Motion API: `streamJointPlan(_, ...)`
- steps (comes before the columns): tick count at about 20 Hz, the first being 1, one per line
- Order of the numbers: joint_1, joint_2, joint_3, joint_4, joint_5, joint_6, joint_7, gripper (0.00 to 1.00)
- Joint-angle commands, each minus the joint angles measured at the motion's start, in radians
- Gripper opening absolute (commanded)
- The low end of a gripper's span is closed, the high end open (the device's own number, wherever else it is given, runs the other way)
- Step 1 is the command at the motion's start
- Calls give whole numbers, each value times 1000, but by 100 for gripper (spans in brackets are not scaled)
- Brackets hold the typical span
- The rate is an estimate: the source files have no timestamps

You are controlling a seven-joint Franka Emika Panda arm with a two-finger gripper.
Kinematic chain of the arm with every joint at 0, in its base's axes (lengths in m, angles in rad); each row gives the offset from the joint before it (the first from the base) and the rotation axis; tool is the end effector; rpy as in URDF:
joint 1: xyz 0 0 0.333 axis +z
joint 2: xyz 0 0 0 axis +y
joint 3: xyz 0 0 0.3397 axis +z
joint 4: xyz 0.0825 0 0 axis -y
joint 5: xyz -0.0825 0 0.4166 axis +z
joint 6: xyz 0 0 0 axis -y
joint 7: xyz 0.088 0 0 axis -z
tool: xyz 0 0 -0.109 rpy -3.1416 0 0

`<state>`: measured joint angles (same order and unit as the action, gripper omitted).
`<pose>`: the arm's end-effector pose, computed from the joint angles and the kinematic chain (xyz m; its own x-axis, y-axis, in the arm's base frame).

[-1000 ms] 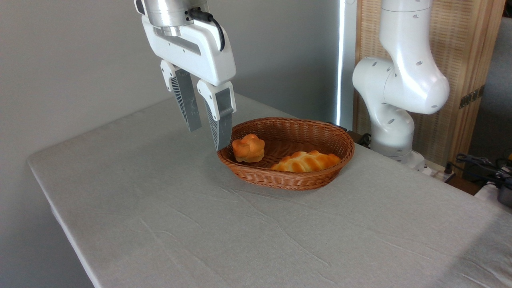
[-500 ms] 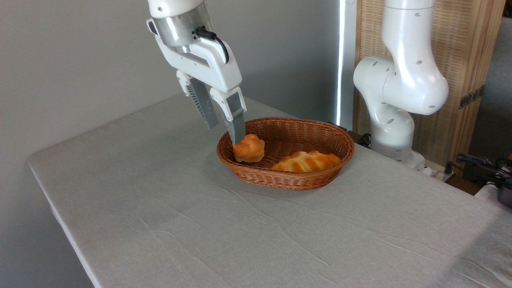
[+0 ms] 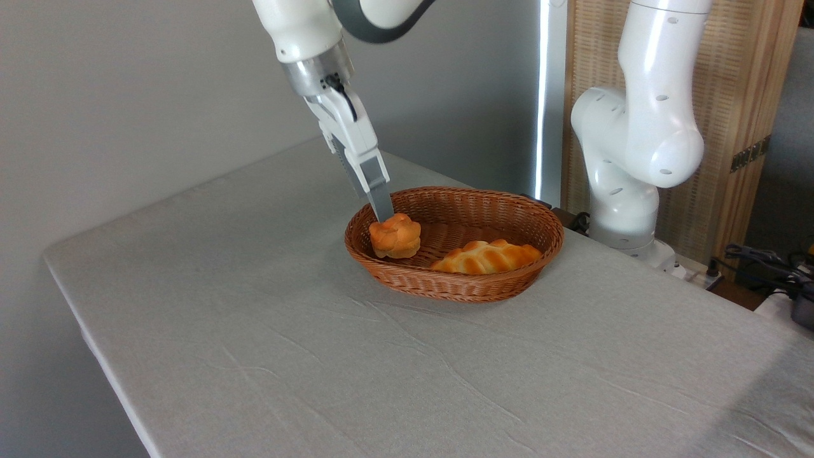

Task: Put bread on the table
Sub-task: 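Close the gripper on the round orange roll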

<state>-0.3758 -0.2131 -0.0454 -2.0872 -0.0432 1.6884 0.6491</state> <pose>0.4517 -0.2084 0.5133 0.4777 -0.8691 -0.1282 -0.8594 -0.4926 0.1370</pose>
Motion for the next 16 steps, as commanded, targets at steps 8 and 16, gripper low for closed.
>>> streamJointPlan(8, -71, -19, -11, -180, 3, 132, 0, 100)
streamJointPlan(16, -71, -15, -14, -215, 25, 200, 0, 55)
